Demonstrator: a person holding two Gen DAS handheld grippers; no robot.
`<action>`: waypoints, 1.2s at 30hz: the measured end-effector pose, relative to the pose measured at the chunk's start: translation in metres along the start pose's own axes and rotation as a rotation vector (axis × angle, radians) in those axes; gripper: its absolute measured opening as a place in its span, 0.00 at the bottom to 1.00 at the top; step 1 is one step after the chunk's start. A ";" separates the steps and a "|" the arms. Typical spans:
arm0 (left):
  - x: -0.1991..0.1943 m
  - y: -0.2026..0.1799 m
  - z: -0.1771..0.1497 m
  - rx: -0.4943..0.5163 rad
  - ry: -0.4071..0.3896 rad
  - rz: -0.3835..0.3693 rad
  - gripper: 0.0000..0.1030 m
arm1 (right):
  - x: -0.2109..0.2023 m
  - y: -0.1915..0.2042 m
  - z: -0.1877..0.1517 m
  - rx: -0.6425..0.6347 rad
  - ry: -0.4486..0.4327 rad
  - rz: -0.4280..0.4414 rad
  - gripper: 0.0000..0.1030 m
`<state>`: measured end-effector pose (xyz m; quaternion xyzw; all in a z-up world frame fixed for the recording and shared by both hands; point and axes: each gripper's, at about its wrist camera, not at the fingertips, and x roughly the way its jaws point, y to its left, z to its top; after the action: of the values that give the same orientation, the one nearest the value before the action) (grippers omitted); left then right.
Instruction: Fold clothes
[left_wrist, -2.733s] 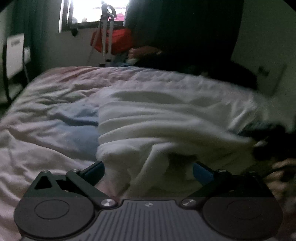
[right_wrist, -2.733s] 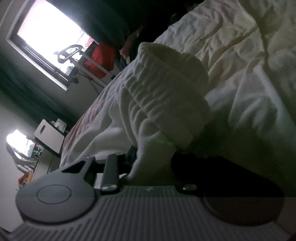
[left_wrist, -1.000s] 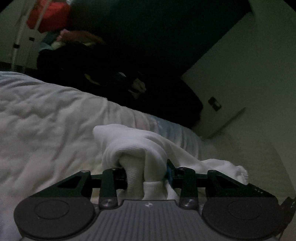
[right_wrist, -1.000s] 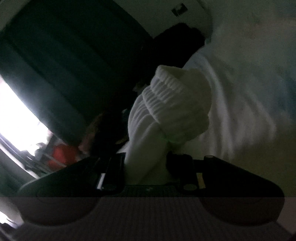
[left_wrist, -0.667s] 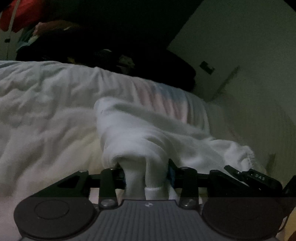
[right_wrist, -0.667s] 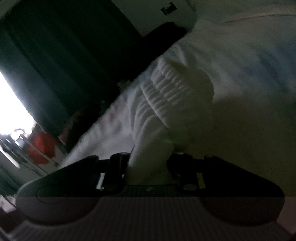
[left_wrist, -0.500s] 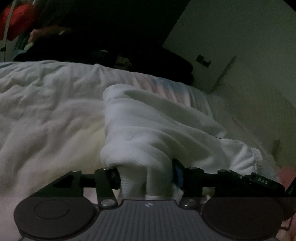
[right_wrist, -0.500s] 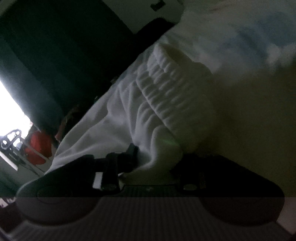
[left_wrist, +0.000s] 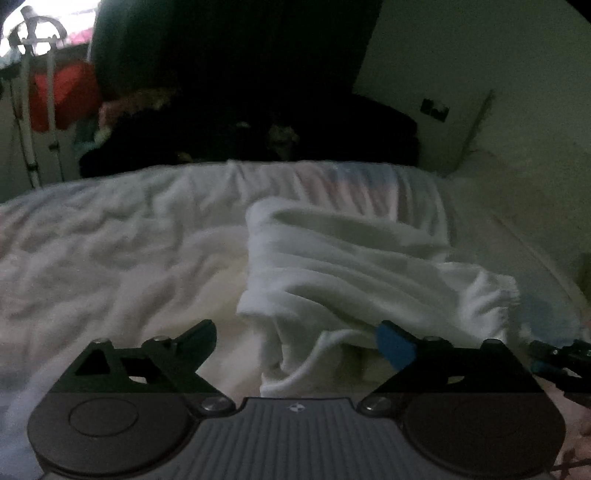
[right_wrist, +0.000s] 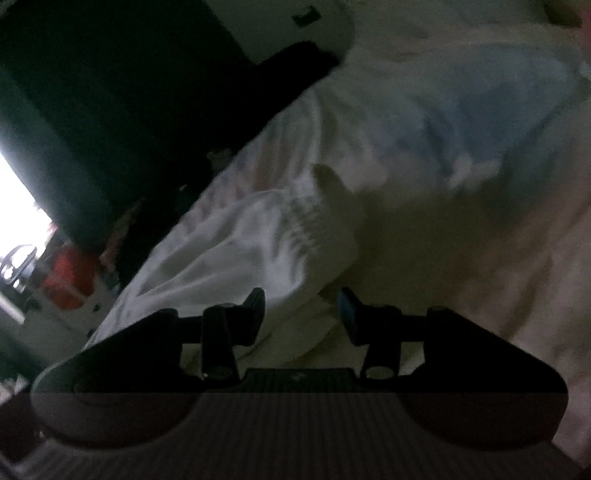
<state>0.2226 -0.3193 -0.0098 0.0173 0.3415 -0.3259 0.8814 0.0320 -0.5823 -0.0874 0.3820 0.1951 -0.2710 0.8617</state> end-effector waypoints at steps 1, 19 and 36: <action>-0.011 -0.002 0.001 0.005 -0.003 0.015 0.95 | -0.014 0.004 0.002 -0.030 -0.012 0.010 0.46; -0.258 -0.061 -0.016 0.093 -0.268 0.071 1.00 | -0.232 0.103 -0.009 -0.439 -0.217 0.180 0.90; -0.314 -0.067 -0.086 0.137 -0.338 0.137 1.00 | -0.249 0.108 -0.082 -0.536 -0.290 0.147 0.90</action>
<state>-0.0413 -0.1733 0.1302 0.0453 0.1637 -0.2860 0.9431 -0.1053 -0.3798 0.0560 0.1118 0.1064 -0.1985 0.9679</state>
